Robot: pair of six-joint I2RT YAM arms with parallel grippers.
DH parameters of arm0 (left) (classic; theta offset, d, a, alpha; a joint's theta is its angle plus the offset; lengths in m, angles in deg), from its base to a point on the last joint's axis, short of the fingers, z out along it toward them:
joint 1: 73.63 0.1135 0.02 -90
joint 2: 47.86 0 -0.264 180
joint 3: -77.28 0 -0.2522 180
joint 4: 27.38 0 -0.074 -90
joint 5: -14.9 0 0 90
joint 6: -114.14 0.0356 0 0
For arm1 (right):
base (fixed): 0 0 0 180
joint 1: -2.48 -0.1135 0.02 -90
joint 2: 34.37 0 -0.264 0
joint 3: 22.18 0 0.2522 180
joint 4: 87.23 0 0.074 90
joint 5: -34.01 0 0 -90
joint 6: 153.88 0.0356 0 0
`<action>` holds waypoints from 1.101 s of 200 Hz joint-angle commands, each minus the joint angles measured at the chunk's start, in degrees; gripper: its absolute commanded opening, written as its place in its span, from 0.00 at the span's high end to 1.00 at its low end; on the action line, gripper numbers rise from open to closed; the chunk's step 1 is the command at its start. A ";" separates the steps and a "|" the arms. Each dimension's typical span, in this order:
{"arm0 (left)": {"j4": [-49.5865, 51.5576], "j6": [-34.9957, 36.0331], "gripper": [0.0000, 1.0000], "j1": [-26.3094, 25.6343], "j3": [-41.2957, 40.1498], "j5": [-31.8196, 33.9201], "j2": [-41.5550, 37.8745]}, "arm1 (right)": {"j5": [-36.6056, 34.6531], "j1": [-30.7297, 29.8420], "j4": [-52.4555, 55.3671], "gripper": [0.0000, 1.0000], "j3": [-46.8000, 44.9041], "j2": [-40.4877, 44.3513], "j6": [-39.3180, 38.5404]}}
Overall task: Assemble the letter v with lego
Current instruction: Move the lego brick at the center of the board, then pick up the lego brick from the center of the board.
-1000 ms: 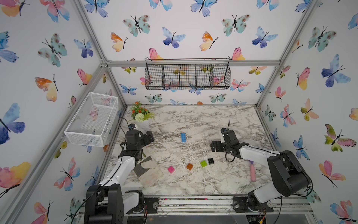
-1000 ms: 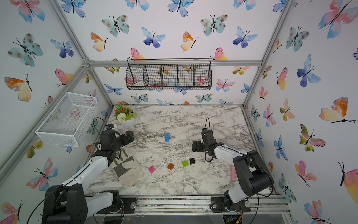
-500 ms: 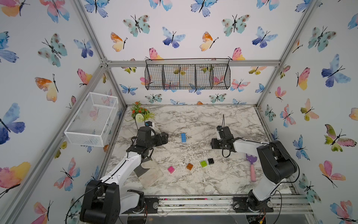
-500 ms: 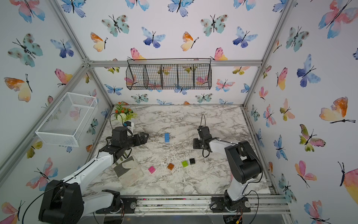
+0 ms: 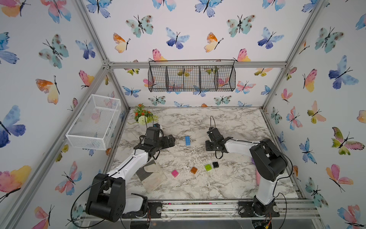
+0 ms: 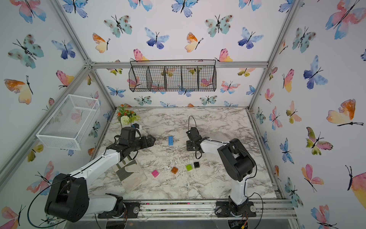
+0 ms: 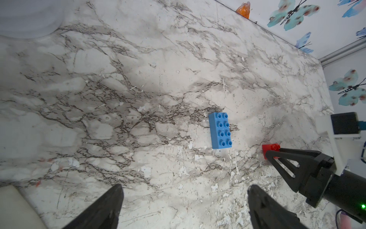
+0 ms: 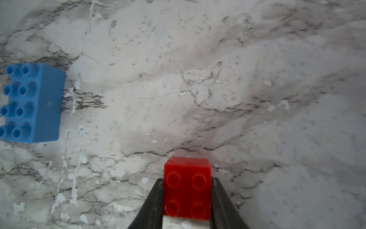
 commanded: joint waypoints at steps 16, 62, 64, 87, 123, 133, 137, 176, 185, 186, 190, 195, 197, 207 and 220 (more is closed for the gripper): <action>5.39 1.43 0.02 -2.64 4.58 1.42 4.54 | 0.12 -1.07 4.65 0.65 2.63 -3.35 1.55; 10.54 2.79 0.01 -8.77 14.29 4.31 15.43 | 0.56 -1.07 5.54 0.36 1.55 1.92 1.66; 10.94 2.79 0.01 -9.02 14.81 4.49 16.13 | 0.50 -1.07 5.86 0.35 1.62 2.30 1.71; 14.16 2.48 0.08 -10.39 21.94 4.66 23.58 | -0.82 -0.98 8.12 0.27 0.48 6.67 2.16; 15.86 2.04 0.09 -12.52 29.38 6.37 31.37 | -3.67 0.50 6.57 0.22 -6.13 14.34 3.14; 17.09 1.55 0.09 -13.11 31.20 7.94 33.19 | -3.54 1.37 5.88 0.22 -8.18 16.42 3.49; 17.56 1.16 0.10 -13.38 32.04 8.74 33.80 | -3.43 1.74 5.61 0.21 -8.84 17.08 3.64; 18.99 -1.52 0.19 -15.23 35.77 12.96 37.97 | -3.37 4.08 3.98 0.20 -14.17 22.46 3.36; 19.61 -1.64 0.24 -15.57 36.72 14.06 40.25 | -3.36 4.42 3.88 0.20 -15.07 23.01 3.18; 19.68 -1.64 0.24 -15.64 36.81 14.15 40.40 | -3.33 4.44 3.85 0.20 -15.15 23.08 3.13; 19.89 -1.56 0.26 -15.82 37.22 14.38 40.88 | -3.29 4.55 3.74 0.20 -15.42 23.26 3.00; 20.00 -1.43 0.27 -15.86 37.51 14.48 41.35 | -3.21 4.62 3.73 0.19 -15.78 23.51 2.70; 20.00 -1.39 0.27 -15.92 37.56 14.50 41.52 | -3.32 4.64 3.73 0.19 -15.90 23.61 2.65; 19.94 -0.70 0.33 -16.22 38.22 14.58 42.27 | -3.31 4.86 3.42 0.19 -16.45 24.08 2.57; 20.20 0.29 0.36 -17.25 38.96 15.93 42.87 | -3.06 5.08 4.06 0.19 -16.43 24.75 2.51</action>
